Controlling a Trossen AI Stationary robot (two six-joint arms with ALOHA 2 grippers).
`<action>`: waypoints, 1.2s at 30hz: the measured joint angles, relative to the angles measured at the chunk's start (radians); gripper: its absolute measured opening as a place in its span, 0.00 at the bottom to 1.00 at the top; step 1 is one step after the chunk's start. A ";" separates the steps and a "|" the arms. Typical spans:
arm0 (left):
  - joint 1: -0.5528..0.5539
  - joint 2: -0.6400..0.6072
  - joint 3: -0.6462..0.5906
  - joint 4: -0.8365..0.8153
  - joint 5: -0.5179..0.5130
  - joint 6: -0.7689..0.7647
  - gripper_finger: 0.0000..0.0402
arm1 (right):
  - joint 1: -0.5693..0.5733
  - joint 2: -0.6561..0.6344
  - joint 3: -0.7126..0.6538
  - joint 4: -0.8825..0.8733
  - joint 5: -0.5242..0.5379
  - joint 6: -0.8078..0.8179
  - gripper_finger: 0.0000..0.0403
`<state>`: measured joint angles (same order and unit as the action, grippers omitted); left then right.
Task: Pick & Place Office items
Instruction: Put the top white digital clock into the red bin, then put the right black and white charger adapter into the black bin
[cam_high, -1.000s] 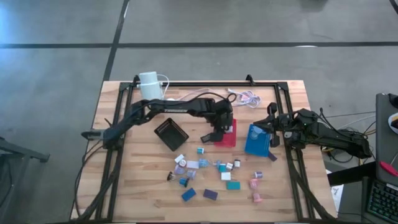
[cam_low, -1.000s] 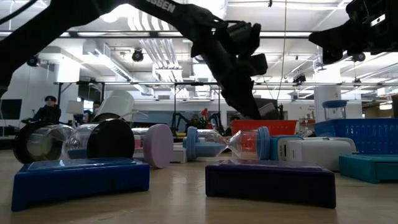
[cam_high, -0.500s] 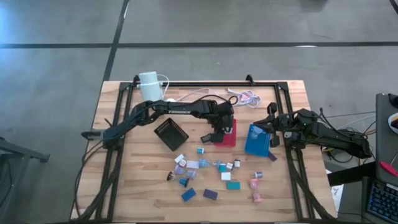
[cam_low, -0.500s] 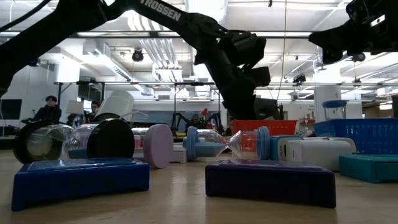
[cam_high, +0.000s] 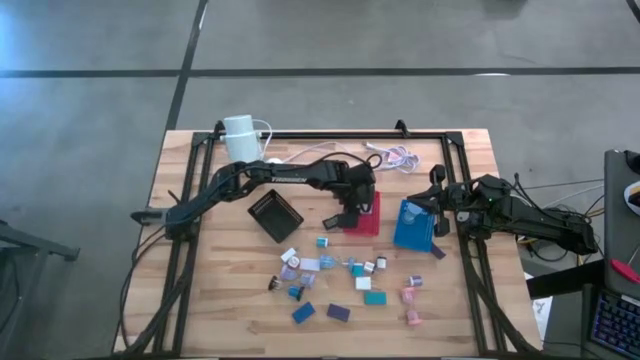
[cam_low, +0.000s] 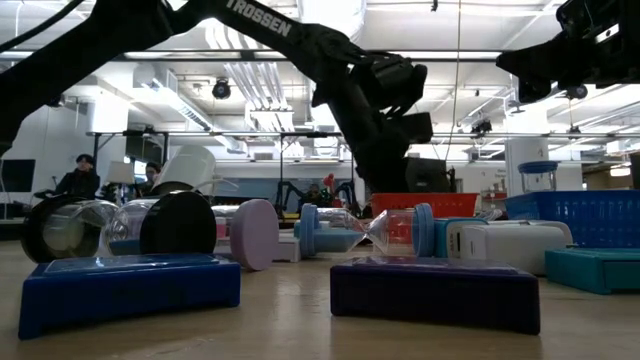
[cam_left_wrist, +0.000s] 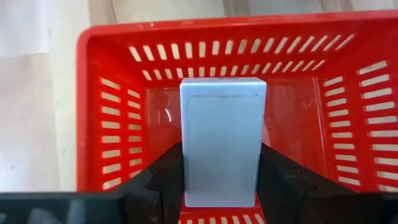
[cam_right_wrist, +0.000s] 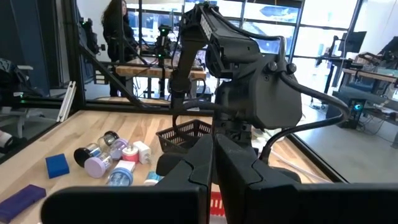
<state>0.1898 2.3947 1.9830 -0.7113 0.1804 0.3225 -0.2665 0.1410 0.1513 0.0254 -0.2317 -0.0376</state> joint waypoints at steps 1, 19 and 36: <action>0.000 0.000 -0.002 0.000 0.000 0.000 0.40 | 0.000 0.000 0.000 0.000 0.000 0.000 0.03; 0.000 0.000 -0.042 0.008 0.003 -0.002 0.41 | 0.000 0.000 0.000 0.000 0.001 0.000 0.03; 0.000 -0.030 -0.030 0.010 0.002 -0.004 0.54 | 0.000 -0.001 0.000 0.000 0.001 0.000 0.03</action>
<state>0.1895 2.3649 1.9534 -0.7009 0.1822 0.3183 -0.2665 0.1402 0.1513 0.0254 -0.2310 -0.0380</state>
